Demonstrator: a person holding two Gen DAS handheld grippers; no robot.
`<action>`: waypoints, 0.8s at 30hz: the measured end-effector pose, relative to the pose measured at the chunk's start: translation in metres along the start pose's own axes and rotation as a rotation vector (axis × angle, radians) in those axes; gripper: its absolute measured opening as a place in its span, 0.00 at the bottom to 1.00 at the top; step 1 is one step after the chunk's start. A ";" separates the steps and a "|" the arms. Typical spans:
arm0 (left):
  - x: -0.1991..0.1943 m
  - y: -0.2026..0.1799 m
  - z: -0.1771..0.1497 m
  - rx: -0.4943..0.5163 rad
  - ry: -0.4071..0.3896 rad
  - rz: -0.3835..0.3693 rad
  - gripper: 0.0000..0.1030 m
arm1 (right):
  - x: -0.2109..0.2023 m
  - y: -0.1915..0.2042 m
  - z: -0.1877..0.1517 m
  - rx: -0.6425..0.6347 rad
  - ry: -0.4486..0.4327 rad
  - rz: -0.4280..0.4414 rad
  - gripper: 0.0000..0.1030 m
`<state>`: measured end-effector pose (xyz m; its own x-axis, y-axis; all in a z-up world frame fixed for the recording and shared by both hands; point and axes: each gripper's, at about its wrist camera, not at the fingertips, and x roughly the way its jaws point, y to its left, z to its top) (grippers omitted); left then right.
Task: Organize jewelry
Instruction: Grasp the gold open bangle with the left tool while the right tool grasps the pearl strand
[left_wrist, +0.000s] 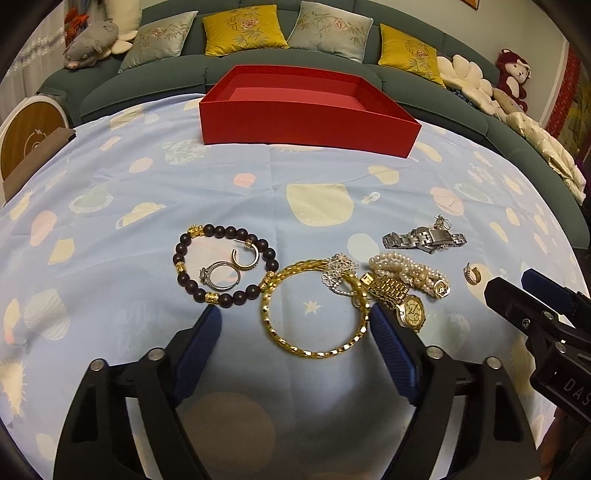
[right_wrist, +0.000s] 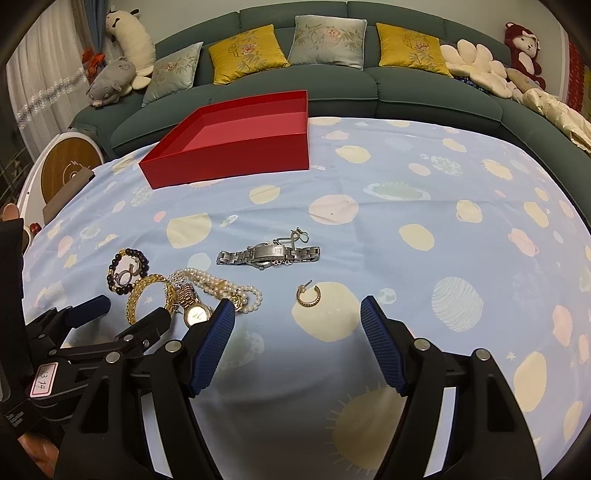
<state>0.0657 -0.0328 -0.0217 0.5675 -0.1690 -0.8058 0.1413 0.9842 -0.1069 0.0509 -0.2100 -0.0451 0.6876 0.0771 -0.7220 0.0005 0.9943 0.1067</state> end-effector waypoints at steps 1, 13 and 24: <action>-0.001 -0.001 0.000 0.006 -0.001 -0.008 0.61 | 0.000 0.000 0.000 -0.002 -0.003 0.000 0.67; -0.023 0.014 0.004 -0.034 -0.028 -0.065 0.53 | 0.004 0.014 -0.002 -0.064 0.010 0.036 0.66; -0.031 0.036 0.002 -0.041 -0.047 -0.036 0.54 | 0.043 0.035 0.008 -0.145 0.089 0.097 0.36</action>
<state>0.0546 0.0075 0.0008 0.6000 -0.2054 -0.7732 0.1297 0.9787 -0.1594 0.0862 -0.1725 -0.0665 0.6123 0.1733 -0.7714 -0.1720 0.9815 0.0839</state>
